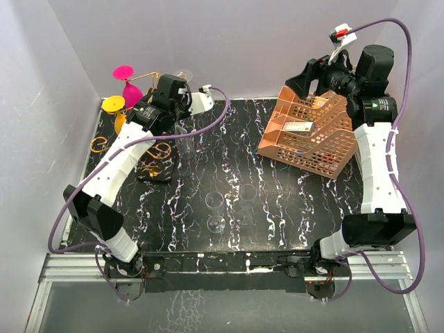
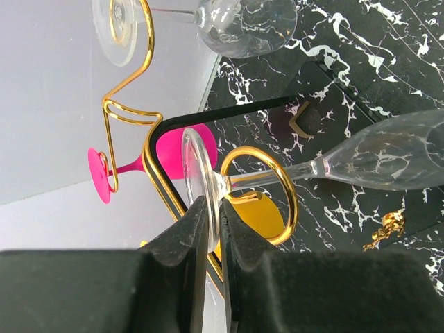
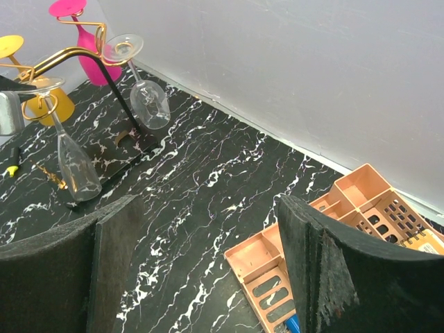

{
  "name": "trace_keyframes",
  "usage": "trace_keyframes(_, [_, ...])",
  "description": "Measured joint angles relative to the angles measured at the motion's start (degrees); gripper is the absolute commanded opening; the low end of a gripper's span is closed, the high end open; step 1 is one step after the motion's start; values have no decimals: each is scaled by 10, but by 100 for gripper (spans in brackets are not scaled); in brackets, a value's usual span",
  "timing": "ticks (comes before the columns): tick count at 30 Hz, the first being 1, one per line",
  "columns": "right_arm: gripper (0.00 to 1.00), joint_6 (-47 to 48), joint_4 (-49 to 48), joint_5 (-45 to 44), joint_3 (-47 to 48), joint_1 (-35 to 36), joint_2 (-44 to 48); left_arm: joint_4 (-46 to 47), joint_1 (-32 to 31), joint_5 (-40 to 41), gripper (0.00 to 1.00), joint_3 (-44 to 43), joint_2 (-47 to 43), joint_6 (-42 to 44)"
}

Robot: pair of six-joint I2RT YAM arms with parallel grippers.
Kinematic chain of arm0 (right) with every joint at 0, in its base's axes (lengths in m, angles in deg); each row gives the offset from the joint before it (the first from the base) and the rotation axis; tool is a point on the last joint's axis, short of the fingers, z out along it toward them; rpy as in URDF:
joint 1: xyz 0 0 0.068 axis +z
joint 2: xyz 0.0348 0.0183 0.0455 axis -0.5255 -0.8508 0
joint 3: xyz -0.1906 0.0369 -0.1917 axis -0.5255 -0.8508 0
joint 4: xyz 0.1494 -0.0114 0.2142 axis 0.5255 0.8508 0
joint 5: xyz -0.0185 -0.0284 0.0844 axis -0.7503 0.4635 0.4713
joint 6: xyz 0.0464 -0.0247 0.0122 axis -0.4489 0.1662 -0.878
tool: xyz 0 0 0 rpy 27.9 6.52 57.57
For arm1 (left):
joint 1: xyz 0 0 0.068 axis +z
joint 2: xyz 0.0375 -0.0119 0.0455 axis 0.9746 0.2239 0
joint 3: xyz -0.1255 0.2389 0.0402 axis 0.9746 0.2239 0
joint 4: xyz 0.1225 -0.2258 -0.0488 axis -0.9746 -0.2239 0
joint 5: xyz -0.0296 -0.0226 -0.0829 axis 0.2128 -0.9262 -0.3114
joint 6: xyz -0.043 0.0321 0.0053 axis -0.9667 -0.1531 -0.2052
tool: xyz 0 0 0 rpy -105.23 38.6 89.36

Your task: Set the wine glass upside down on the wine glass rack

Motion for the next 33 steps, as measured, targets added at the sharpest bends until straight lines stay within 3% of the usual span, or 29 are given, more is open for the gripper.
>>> trace_keyframes(33, [86,0,-5,0,-3,-7,0,-1,0,35,22,21,-3,0])
